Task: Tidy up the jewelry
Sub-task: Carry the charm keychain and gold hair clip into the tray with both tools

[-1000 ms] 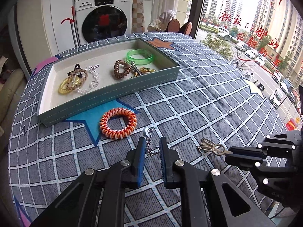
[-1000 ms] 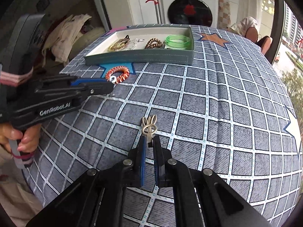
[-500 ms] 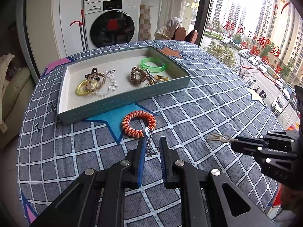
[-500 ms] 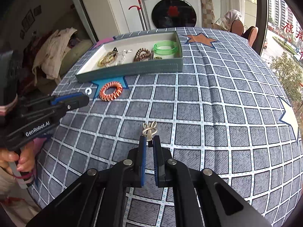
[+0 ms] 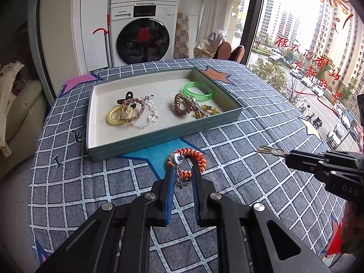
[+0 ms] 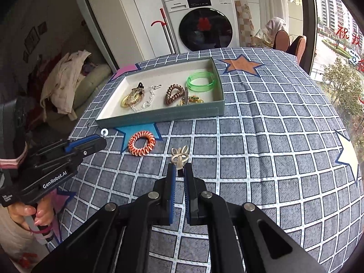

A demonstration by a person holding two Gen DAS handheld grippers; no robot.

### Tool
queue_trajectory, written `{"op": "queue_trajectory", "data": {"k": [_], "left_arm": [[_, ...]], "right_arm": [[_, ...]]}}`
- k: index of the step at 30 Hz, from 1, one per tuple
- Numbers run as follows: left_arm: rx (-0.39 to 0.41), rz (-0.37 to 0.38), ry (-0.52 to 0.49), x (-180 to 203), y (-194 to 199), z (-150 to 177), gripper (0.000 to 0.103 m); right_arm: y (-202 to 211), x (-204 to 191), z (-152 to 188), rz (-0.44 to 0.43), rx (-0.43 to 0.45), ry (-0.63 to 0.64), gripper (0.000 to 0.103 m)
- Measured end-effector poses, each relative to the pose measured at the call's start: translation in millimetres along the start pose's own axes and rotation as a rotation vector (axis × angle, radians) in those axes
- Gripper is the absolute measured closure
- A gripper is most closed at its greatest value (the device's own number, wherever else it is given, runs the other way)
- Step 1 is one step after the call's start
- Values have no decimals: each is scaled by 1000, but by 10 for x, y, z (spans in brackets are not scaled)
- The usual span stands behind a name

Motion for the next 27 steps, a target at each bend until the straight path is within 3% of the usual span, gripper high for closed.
{"op": "queue_trajectory", "data": {"k": [17,27], "left_arm": [[32,-54,43,-334,-200,-403,68],[25,-129,84,-585,-569,-723,68]], "right_arm": [[-203,-10,-624,-23,56,-21,95],[-566,102,-1007,-22,59,-35,95]]}}
Point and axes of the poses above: each gripper's, at about its wrist camera, not at the fingertips, and y roughly against the way its jaws point, x to its right, z to its underside, the point moved 10 cm from there along -y, roughly the way its jaws point, and after that the axes turned 14 degrees about -z, right-handed, at the moved point
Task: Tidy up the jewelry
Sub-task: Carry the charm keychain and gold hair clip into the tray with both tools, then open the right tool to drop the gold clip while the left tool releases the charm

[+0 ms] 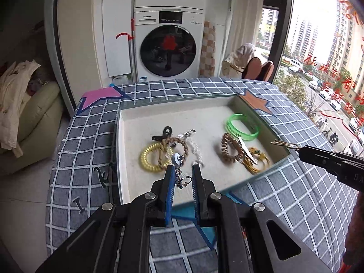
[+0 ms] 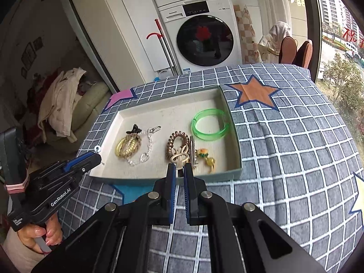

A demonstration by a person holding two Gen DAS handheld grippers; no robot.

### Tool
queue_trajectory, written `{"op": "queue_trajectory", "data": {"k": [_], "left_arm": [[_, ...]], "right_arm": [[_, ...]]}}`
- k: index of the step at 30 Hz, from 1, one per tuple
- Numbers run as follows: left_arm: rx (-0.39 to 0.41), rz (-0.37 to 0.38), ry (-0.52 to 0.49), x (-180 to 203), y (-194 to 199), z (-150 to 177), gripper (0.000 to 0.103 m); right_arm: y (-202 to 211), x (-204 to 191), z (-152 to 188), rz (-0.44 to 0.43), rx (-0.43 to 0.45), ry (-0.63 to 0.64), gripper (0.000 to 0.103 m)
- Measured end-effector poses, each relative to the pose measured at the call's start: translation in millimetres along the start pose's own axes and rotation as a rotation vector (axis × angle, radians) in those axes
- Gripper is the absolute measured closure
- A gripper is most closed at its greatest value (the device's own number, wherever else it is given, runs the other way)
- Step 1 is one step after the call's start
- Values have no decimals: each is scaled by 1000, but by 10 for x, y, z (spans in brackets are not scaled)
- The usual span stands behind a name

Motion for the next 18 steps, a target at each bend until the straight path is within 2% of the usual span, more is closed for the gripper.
{"op": "queue_trajectory", "data": {"k": [6,12,18], "left_arm": [[-37,-49,16,-14,-317,-81,68],[-25,-97,-13,15,-498,-176,68],[-36,-127,-32,14,-641,-139,68]], "right_arm": [[-311,93,-167,14,-16,-1,95],[-533,177,-285,32,-19,0,96],[-701,297,-272,53,-37,-10,95]]}}
Point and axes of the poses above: each gripper's, at about its wrist camera, not at the fingertips, and y roughly against the way its jaws point, x to its right, z to its underside, the point moved 10 cm from there along -y, roughly the way its jaws point, and after that the axes turned 14 degrees about -z, right-handed, at the moved point
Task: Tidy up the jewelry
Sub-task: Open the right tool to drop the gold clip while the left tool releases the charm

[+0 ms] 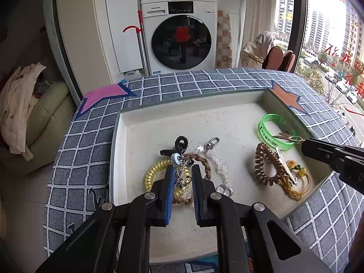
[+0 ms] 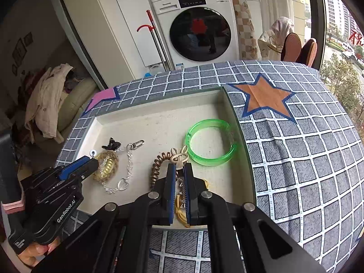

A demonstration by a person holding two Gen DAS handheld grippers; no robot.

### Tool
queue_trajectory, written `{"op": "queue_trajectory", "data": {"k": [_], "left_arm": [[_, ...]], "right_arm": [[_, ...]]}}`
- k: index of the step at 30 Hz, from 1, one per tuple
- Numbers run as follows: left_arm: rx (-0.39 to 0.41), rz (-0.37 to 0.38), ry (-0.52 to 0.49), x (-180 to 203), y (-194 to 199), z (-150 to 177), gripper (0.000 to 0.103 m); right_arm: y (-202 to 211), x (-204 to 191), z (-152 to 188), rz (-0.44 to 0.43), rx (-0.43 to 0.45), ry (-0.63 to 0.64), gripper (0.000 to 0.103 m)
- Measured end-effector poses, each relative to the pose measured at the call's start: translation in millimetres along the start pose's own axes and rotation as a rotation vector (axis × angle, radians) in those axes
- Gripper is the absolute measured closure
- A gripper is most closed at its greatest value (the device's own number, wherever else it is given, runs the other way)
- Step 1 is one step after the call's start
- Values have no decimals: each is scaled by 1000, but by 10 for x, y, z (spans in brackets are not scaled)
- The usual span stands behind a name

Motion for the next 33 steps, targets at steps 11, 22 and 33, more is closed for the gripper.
{"op": "queue_trajectory", "data": {"k": [11,22,33], "left_arm": [[-11,-42,-46,64,-128,105,68],[-8,-69,-55,56,-111,128,68],[33,-75,-41,6,73,35,67]], "right_arm": [[-222,128,178,6,-65,-31,95],[-199,94,252,-13,-74,-47,82],[153,-22,121,-8,19,-34,60]]}}
Point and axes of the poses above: each gripper's, at about its wrist camera, not at the fingertips, and y roughly against the way its jaws point, x to its right, z to its underside, the point moved 10 cm from there along -y, roughly the way its jaws point, and after that the axes turned 14 degrees about -z, right-handed, at the moved point
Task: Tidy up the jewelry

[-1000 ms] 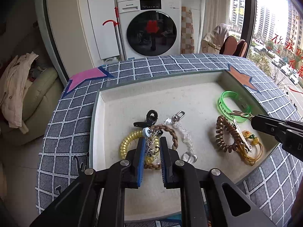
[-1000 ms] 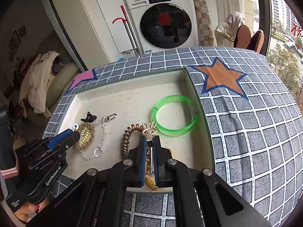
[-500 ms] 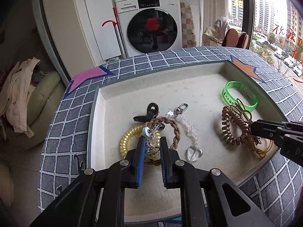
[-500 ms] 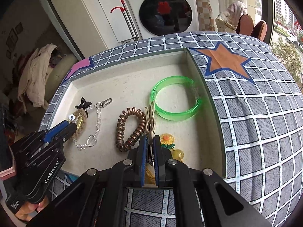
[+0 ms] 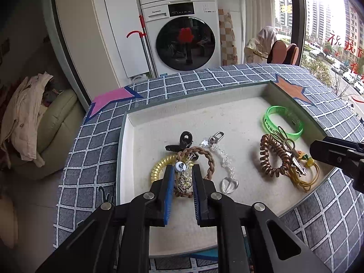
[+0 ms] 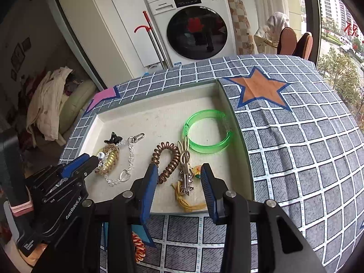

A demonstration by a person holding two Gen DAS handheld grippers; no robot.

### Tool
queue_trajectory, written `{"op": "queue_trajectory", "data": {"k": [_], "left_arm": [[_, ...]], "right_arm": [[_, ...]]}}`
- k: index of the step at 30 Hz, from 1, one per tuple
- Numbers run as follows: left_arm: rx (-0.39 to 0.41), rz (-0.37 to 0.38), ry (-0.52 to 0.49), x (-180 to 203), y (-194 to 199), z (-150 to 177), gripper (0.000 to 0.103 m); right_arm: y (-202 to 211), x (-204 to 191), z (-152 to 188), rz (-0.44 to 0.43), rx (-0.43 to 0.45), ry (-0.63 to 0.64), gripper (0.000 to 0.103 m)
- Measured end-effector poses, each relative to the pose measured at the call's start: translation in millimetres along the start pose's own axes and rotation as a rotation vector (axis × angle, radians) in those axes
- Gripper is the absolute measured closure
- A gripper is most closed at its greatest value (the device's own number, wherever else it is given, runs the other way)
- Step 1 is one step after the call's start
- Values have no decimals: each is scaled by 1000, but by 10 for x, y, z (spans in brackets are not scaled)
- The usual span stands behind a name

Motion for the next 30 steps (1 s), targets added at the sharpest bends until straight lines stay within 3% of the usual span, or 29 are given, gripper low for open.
{"op": "queue_trajectory", "data": {"k": [10,11,12,13,15,19,23,30], "left_arm": [[17,0,43,-156,198,1,67],[14,3,50,-171,214,12,60],[8,7,57,-186,230,28,43],[5,6,65,-202,250,46,0],[50,-22,87,-276,351,42,0],[47,-4,74,-276,474,113,0],[46,-16,85,-303,578,222,0],[50,-48,134,-410,740,386,0]], "right_arm": [[151,16,46,30,18,0,60],[164,11,55,31,20,2,59],[182,3,67,32,22,5,58],[201,-10,82,34,23,9,58],[244,-35,111,35,28,18,53],[332,-77,170,60,44,51,43],[431,-101,239,85,68,78,19],[602,-172,355,130,106,137,15]]}}
Point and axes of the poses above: each gripper's, at about its wrist camera, not at the fingertips, and y roughly against the way its jaws point, x to its right, z to its underside, the point moved 10 cm from there along -y, roughly the way its jaws point, and after that the axes turned 14 degrees about -z, right-handed, at the moved point
